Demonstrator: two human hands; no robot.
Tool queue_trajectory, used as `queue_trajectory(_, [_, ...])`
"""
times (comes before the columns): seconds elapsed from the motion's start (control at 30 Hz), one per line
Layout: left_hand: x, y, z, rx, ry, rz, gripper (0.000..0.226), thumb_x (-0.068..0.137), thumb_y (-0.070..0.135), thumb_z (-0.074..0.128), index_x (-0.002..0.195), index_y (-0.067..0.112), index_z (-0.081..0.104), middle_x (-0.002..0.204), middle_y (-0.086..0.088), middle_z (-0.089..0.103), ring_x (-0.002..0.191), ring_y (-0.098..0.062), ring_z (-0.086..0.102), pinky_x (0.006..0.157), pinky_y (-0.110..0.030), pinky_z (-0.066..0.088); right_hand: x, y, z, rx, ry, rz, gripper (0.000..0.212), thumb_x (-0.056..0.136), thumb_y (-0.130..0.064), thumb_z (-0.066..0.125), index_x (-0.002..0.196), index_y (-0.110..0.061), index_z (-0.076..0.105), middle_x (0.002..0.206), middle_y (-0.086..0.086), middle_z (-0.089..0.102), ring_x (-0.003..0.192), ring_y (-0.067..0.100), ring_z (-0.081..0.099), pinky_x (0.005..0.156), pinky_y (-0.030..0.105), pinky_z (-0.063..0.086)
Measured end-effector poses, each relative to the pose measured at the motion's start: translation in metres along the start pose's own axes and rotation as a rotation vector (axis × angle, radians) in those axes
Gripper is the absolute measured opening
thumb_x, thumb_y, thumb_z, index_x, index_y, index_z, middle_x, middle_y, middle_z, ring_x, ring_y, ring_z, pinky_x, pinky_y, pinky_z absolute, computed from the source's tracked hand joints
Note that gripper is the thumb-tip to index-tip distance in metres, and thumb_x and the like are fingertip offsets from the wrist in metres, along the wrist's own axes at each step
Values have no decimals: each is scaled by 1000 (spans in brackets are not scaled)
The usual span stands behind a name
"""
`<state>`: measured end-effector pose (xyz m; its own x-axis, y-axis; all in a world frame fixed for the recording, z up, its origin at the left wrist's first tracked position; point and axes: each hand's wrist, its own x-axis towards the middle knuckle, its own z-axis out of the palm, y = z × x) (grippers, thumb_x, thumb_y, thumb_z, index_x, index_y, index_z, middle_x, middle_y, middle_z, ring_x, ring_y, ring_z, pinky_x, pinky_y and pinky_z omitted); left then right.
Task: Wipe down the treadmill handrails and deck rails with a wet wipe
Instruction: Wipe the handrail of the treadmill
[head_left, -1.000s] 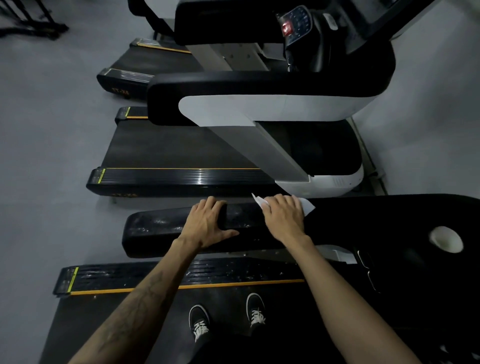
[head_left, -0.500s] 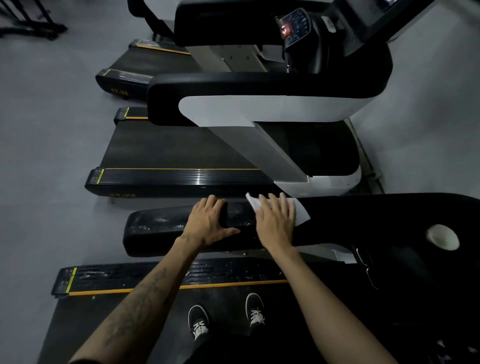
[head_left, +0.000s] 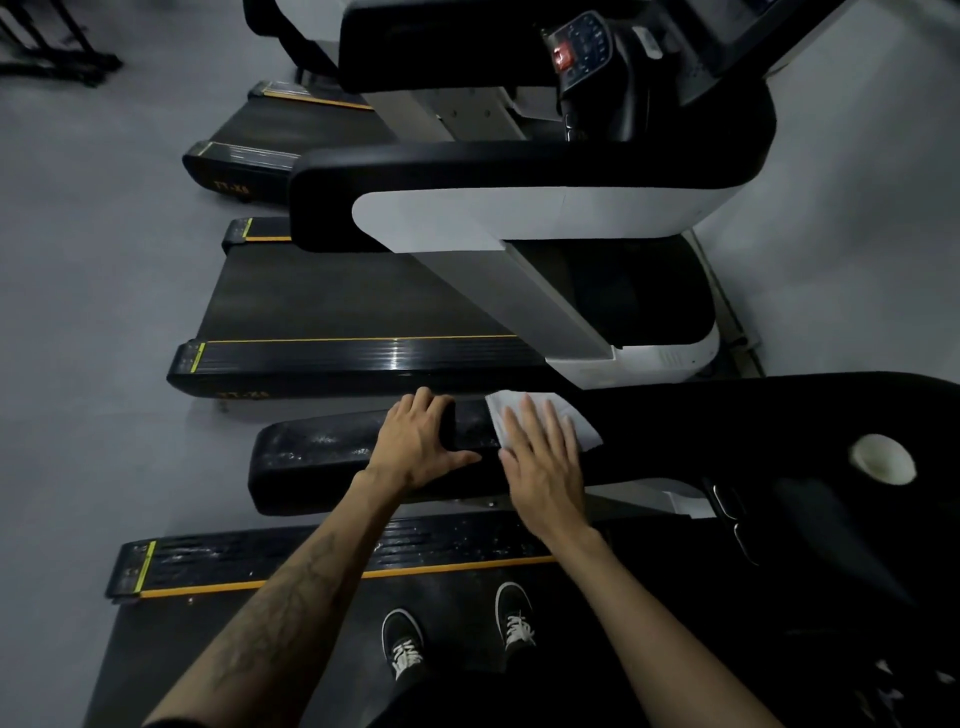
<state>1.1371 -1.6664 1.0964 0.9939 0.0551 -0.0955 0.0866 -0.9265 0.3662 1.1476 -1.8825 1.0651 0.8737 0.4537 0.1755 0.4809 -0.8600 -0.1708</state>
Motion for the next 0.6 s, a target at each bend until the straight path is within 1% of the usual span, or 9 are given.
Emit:
queue_trajectory(0.1, [0, 0, 1, -6, 9, -4, 92, 74, 74, 73, 144, 22, 47, 128, -2, 49, 119, -22, 48, 108, -40, 42, -14, 29, -5, -54, -15, -161, 59, 105, -36, 37, 161, -17, 30, 171, 6, 18, 158, 26, 13, 124, 52, 25])
queue_trajectory(0.13, [0, 0, 1, -8, 11, -4, 92, 73, 74, 73, 144, 22, 47, 128, -2, 49, 119, -22, 48, 108, -40, 43, -16, 36, -8, -63, -22, -151, 60, 105, -35, 37, 161, -16, 29, 171, 6, 17, 158, 25, 13, 123, 52, 26])
queue_trajectory(0.2, [0, -1, 2, -9, 17, -1, 92, 73, 74, 74, 143, 22, 48, 127, -2, 50, 118, -22, 48, 108, -40, 43, -11, 33, -12, -45, -22, -32, 62, 105, -38, 36, 161, -13, 30, 170, 7, 19, 158, 26, 15, 123, 53, 26])
queue_trajectory(0.27, [0, -2, 2, -6, 30, 1, 91, 72, 74, 74, 142, 21, 49, 126, -2, 50, 116, -21, 49, 107, -40, 43, -3, 11, -12, 9, -6, 115, 65, 104, -44, 33, 159, -9, 33, 168, 12, 23, 157, 32, 18, 124, 56, 23])
queue_trajectory(0.3, [0, -2, 2, -5, 32, 4, 91, 72, 75, 74, 142, 21, 49, 126, -2, 50, 116, -21, 49, 106, -39, 44, 0, -1, -10, 20, -1, 140, 66, 104, -47, 33, 159, -9, 34, 167, 14, 24, 156, 34, 18, 125, 57, 21])
queue_trajectory(0.4, [0, -2, 1, -3, 17, 15, 93, 74, 75, 72, 144, 20, 47, 127, -2, 50, 116, -21, 49, 105, -39, 44, -8, -10, 0, -40, -38, -15, 67, 105, -49, 34, 162, -16, 27, 170, 13, 15, 158, 34, 10, 127, 55, 16])
queue_trajectory(0.5, [1, -3, 0, 4, 4, 15, 93, 75, 76, 71, 145, 21, 46, 128, -1, 49, 117, -20, 48, 106, -38, 43, -18, 18, -4, -88, -53, -175, 63, 105, -43, 35, 163, -19, 26, 171, 7, 13, 158, 28, 10, 124, 54, 23])
queue_trajectory(0.53, [1, -3, 0, 9, 2, 18, 93, 75, 76, 71, 145, 21, 46, 128, -1, 49, 117, -21, 48, 106, -38, 43, -18, 26, -6, -92, -51, -160, 62, 105, -42, 36, 162, -18, 28, 171, 7, 15, 158, 27, 12, 123, 53, 26])
queue_trajectory(0.6, [0, -4, 0, 9, 8, 31, 92, 75, 74, 71, 145, 21, 45, 128, -1, 50, 117, -21, 48, 107, -38, 42, -13, 30, -10, -61, -49, -21, 63, 105, -42, 34, 161, -14, 30, 170, 8, 17, 158, 28, 14, 123, 54, 25])
